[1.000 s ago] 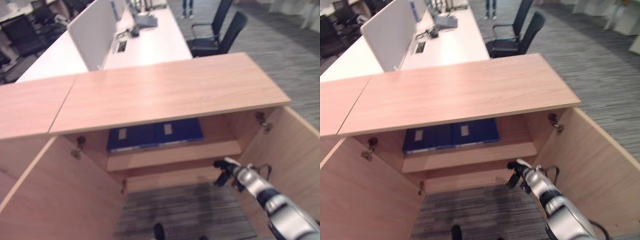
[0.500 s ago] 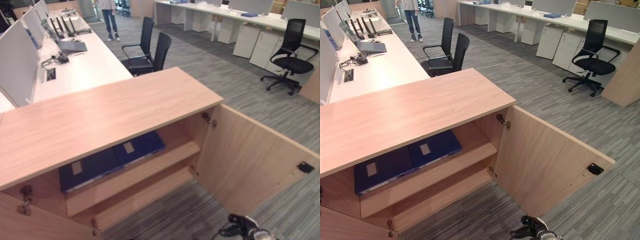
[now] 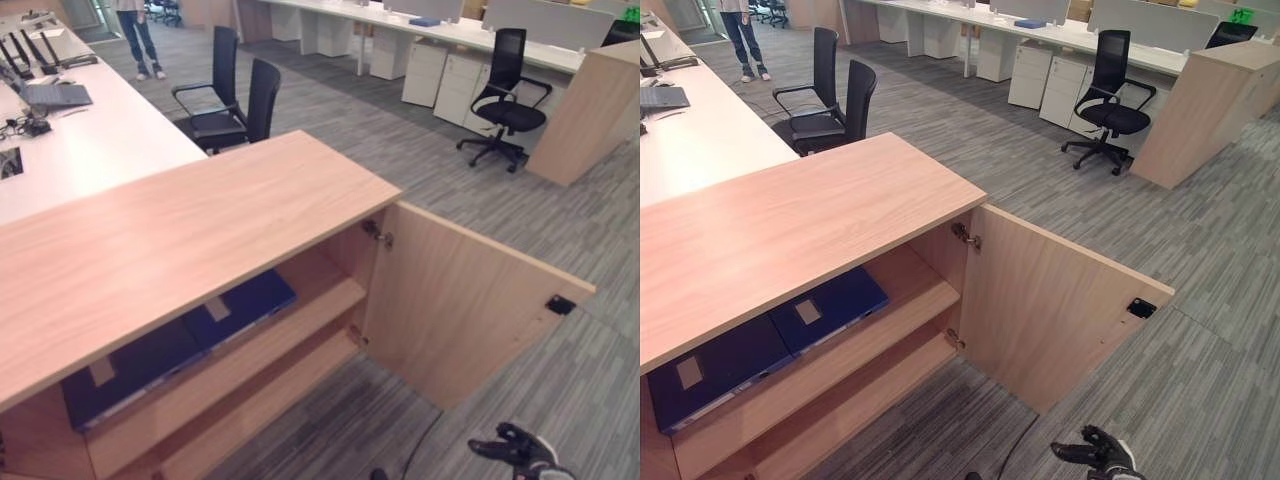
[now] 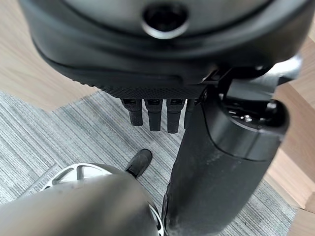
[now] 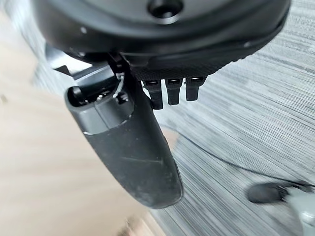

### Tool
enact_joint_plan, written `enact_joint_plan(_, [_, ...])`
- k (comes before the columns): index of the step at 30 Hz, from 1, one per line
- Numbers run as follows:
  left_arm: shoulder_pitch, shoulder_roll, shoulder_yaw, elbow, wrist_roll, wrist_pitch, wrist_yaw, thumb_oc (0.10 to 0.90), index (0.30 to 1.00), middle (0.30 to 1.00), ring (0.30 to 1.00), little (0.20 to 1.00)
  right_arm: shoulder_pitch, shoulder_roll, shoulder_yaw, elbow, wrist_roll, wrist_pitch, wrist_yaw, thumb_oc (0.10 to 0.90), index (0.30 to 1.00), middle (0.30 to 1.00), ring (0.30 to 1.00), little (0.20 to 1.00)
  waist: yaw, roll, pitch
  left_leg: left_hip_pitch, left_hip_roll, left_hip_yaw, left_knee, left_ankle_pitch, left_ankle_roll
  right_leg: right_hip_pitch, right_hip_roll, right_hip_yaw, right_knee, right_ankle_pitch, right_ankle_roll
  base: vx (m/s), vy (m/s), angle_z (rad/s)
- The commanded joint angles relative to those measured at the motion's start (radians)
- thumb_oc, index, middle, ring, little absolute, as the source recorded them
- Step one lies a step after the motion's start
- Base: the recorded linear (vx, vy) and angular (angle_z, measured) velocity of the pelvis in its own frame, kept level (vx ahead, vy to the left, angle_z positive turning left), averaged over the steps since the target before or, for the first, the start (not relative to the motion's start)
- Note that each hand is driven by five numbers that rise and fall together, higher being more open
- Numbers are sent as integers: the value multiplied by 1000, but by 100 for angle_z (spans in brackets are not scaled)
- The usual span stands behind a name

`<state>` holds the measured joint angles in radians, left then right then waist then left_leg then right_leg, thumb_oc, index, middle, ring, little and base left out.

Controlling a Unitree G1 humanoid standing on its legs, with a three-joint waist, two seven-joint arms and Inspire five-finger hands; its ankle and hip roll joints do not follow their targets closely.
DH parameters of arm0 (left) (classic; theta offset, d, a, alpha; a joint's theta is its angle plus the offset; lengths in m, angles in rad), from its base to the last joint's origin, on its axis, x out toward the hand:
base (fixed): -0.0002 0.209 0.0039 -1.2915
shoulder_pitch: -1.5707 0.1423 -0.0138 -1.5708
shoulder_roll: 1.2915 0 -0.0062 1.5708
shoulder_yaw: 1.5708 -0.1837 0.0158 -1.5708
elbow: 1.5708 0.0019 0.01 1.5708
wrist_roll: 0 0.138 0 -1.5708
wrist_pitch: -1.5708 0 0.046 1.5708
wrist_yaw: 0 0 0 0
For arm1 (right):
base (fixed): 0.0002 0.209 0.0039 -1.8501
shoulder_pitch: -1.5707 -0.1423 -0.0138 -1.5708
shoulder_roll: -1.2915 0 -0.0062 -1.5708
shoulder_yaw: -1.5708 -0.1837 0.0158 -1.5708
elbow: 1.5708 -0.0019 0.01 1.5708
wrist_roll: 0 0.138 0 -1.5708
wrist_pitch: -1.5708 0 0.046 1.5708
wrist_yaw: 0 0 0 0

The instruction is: Put the empty folder in the office cabinet

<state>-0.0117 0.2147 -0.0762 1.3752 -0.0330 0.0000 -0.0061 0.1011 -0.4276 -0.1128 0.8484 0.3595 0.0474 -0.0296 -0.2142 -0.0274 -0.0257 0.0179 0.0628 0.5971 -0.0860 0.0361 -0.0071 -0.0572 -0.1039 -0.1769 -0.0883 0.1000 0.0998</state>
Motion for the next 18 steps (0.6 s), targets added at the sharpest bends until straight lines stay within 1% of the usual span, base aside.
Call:
enact_joint_plan(1, [-14, 11, 13, 62, 27, 9, 20, 800, 900, 900, 900, 900, -77, -102, -101, -77, 32, -102, -89, 800, 900, 900, 900, 900, -7, -10, 0, 40, -25, -71, -1, -104, -19, -45, 7, -53, 17, 7, 73, 0, 0, 0])
enact_joint_plan(3, [-16, 11, 12, 63, 32, 9, 21, 800, 900, 900, 900, 900, -69, -111, -119, -93, 27, -104, -99, 800, 900, 900, 900, 900, -8, -10, 0, 41, -25, -70, -1, -105, -19, -44, 8, -52, 17, 6, 73, 0, 0, 0])
enact_joint_plan(5, [-23, 14, 13, 68, 44, 14, 25, 800, 900, 900, 900, 900, -56, -153, -172, -153, 4, -114, -133, 800, 900, 900, 900, 900, -19, -10, 1, 45, -23, -64, -1, -109, -19, -44, 9, -49, 19, 3, 74, 0, 0, 0])
enact_joint_plan(6, [-23, 13, 13, 68, 44, 14, 25, 800, 900, 900, 900, 900, -55, -153, -173, -155, 3, -113, -134, 800, 900, 900, 900, 900, -18, -9, 1, 45, -23, -64, -1, -109, -19, -44, 9, -48, 20, 3, 74, 0, 0, 0])
enact_joint_plan(7, [-27, 13, 12, 70, 46, 16, 25, 800, 900, 900, 900, 900, -48, -181, -203, -188, -13, -118, -146, 800, 900, 900, 900, 900, -25, -9, 2, 46, -21, -62, -1, -110, -20, -46, 10, -46, 20, 1, 74, 0, 0, 0])
enact_joint_plan(10, [-34, 14, 7, 70, 54, 22, 23, 800, 900, 900, 900, 900, -21, -210, -245, -263, -39, -117, -153, 800, 900, 900, 900, 900, -36, -8, 6, 47, -18, -59, -1, -111, -22, -47, 12, -41, 25, -3, 74, 12, -25, -1])
enact_joint_plan(12, [-35, 15, 4, 70, 58, 22, 23, 800, 900, 900, 900, 900, -15, -217, -255, -268, -43, -115, -154, 800, 900, 900, 900, 900, -38, -7, 7, 49, -17, -60, -1, -111, -22, -47, 12, -40, 29, -7, 73, 17, -28, 0])
enact_joint_plan(13, [-39, 19, 3, 71, 65, 24, 25, 800, 900, 900, 900, 900, -5, -235, -281, -288, -46, -118, -159, 800, 900, 900, 900, 900, -45, -6, 8, 54, -13, -58, -1, -110, -25, -46, 15, -35, 34, -12, 69, 47, -80, 0])
enact_joint_plan(15, [-39, 22, 1, 70, 66, 22, 24, 800, 900, 900, 900, 900, 1, -242, -299, -301, -40, -127, -163, 800, 900, 900, 900, 900, -49, -6, 6, 59, -9, -53, -1, -111, -29, -44, 21, -32, 32, -16, 68, 52, -95, 0])
enact_joint_plan(18, [-40, 26, 1, 66, 64, 22, 23, 800, 900, 900, 900, 900, 1, -268, -309, -311, -37, -135, -158, 800, 900, 900, 900, 900, -57, -5, 8, 65, 0, -47, -1, -107, -36, -45, 32, -23, 29, -21, 66, 38, -103, -4])
